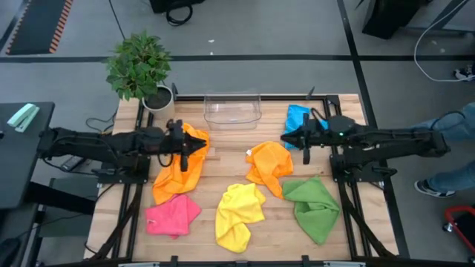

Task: Fold microfiber towels
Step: Fold the yellow microfiber cloth

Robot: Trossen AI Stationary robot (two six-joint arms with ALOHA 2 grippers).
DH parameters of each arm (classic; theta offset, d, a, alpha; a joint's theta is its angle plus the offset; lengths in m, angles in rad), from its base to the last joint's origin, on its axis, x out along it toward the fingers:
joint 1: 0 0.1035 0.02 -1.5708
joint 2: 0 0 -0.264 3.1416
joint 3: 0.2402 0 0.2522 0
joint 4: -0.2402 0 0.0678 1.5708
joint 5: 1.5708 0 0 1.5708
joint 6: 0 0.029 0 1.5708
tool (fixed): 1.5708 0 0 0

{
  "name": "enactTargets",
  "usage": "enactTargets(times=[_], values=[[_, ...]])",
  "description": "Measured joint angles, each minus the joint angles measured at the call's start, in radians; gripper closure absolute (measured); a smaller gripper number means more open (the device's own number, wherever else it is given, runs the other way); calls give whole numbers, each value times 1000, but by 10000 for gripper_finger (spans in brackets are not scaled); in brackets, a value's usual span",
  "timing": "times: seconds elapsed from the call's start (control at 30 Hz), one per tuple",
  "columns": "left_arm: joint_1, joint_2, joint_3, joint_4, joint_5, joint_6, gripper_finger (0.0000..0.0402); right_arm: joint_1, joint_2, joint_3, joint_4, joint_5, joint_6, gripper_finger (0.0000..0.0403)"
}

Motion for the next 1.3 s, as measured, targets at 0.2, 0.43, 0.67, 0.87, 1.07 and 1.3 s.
enactTargets(times=[0.2, 0.43, 0.67, 0.87, 1.07, 1.3], values=[[-55, 128, 67, -24, 31, 39, 340, 97, 171, 121, -149, -8, 51, 366], [-139, 265, 148, -38, 37, 51, 343, 224, 284, 167, -205, -8, 213, 366], [-253, 475, 301, -34, 37, -58, 332, 391, 305, 167, -257, -8, 269, 366], [-326, 715, 499, -36, 35, -138, 337, 538, 305, 167, -323, -5, 332, 366], [-361, 924, 701, -44, 56, -136, 330, 668, 305, 167, -338, 87, 405, 368], [-378, 1124, 901, -182, 112, -99, 287, 746, 304, 167, -348, 189, 443, 373]])
